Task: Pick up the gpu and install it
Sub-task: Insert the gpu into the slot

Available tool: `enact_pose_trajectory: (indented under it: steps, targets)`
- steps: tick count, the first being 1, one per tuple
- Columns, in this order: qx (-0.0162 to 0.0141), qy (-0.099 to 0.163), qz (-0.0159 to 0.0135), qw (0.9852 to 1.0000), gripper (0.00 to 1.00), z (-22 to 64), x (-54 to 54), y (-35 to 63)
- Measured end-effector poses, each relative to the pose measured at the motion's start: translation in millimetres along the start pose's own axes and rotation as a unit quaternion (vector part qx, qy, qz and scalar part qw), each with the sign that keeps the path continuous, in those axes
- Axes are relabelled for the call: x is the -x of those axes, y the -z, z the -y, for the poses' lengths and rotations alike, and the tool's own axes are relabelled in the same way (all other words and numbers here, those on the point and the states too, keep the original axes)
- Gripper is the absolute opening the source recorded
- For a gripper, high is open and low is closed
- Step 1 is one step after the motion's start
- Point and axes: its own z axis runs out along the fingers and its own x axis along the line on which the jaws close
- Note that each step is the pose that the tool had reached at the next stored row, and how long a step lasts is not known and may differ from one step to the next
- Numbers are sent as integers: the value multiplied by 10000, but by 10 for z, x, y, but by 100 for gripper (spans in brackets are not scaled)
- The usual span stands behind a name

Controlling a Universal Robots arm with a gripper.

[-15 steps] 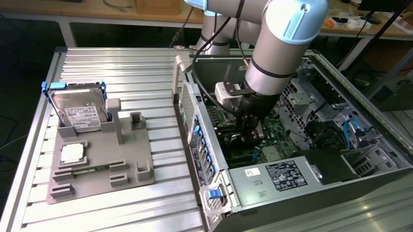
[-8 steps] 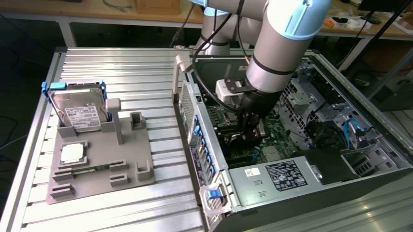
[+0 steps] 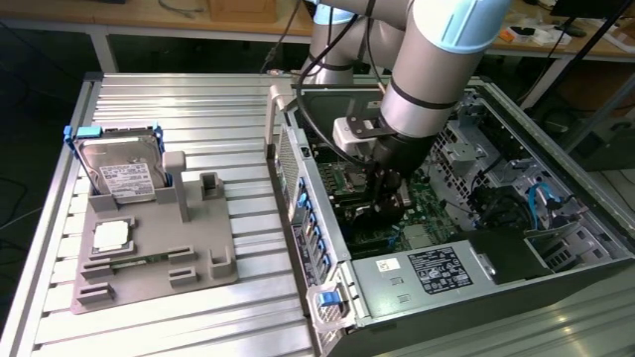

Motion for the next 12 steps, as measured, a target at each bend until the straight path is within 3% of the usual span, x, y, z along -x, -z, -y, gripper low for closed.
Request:
enact_pose_trajectory:
  steps: [7, 8, 9, 12]
  targets:
    - [-12, 0, 0, 10000, 33, 3, 1, 62]
    - [-13, 0, 0, 10000, 26, 4, 1, 69]
    - [-15, 0, 0, 10000, 26, 4, 1, 77]
    - [-17, 0, 1, 10000, 14, 4, 1, 87]
